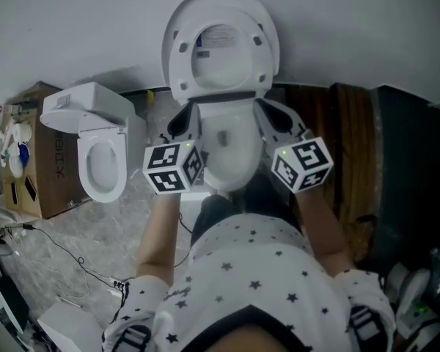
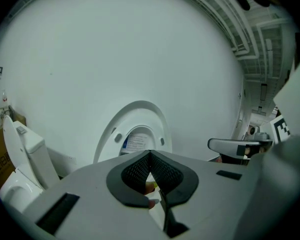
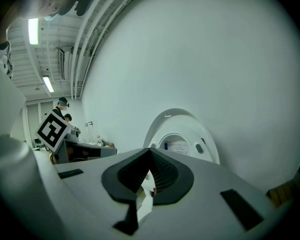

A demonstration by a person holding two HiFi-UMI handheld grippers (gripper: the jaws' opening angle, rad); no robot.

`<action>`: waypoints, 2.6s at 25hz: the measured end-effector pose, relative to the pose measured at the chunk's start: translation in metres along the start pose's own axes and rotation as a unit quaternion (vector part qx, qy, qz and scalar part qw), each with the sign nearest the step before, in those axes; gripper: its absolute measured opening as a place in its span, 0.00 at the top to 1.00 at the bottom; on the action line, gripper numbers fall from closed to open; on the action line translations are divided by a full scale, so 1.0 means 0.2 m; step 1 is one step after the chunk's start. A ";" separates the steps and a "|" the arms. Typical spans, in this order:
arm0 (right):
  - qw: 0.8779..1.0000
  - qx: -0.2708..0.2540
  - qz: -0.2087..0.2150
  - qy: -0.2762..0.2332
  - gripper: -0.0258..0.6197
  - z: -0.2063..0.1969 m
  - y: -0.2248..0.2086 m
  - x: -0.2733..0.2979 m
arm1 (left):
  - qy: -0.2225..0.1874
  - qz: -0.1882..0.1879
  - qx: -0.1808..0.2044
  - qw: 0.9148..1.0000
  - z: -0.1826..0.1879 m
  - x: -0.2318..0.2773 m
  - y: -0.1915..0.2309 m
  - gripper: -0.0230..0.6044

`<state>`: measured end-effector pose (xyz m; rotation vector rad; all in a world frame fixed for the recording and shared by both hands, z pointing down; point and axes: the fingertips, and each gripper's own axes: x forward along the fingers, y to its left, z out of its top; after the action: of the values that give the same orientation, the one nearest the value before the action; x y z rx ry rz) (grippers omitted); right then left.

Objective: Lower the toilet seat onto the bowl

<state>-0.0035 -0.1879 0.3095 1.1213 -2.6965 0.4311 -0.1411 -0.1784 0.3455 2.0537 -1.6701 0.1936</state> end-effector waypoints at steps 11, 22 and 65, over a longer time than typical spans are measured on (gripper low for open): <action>1.000 -0.008 0.010 0.020 0.95 0.05 -0.21 0.24 | 0.006 0.036 0.004 0.999 0.11 0.26 0.14 0.97; 0.999 -0.006 0.007 0.031 0.95 0.08 -0.39 0.45 | 0.012 0.051 0.013 0.999 0.19 0.48 0.25 0.97; 0.997 -0.022 -0.032 0.060 0.79 0.21 -0.89 0.95 | 0.019 0.048 0.060 0.997 0.47 1.04 0.47 0.61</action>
<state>-0.0118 -0.4466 0.3586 1.1287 -2.5463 0.4128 -0.1981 -0.4177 0.3723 2.0433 -1.7741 0.3724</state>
